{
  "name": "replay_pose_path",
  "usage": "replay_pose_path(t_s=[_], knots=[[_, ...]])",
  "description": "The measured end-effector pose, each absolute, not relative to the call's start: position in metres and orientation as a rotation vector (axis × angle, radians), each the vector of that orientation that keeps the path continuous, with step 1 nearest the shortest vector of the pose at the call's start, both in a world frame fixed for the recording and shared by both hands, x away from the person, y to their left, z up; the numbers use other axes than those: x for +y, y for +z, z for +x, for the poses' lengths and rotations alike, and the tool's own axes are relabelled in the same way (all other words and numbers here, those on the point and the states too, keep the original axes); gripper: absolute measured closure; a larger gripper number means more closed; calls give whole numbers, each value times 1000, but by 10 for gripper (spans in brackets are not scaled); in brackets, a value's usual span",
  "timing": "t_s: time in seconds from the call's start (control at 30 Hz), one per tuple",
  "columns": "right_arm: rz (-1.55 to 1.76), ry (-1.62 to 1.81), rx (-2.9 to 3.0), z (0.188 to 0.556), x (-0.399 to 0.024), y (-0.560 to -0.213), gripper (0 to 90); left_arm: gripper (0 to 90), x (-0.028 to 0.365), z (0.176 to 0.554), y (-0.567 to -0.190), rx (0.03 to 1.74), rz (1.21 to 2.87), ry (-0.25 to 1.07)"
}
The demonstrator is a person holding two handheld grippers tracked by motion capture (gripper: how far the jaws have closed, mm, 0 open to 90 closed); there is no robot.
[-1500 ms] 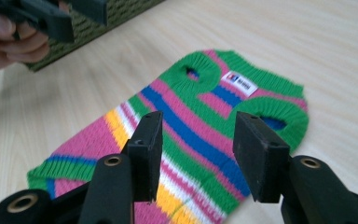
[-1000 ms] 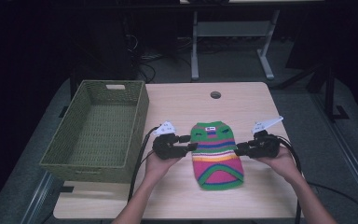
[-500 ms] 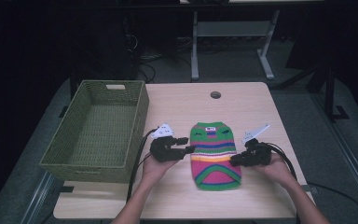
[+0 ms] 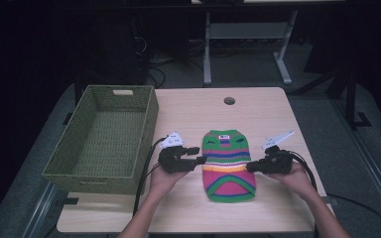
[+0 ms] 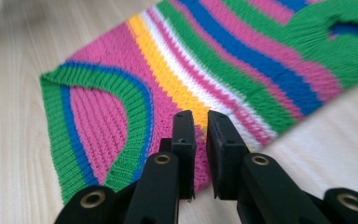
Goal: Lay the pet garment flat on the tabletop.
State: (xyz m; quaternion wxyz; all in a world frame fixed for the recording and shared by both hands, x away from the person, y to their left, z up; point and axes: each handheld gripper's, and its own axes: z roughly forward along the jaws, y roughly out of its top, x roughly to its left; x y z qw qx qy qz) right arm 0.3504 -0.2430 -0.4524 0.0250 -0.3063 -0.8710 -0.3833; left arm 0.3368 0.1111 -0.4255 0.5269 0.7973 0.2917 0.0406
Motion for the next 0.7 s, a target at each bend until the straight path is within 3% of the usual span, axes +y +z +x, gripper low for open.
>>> replay_pose_path(t_s=[0.1, 0.3, 0.57, 0.7], knots=[[-973, -1213, -2684, 350, -249, -449, 778, 490, 111, 335, -426, 699, 1898, 90], [-1015, -1256, -2648, 342, -265, -442, 591, 448, 116, 327, -429, 728, 1921, 101], [-1054, -1289, -2654, 328, -285, -441, 499, 355, 117, 314, -433, 741, 1940, 116], [-1064, -1313, -2652, 323, -293, -441, 497, 340, 120, 308, -434, 739, 1929, 110]])
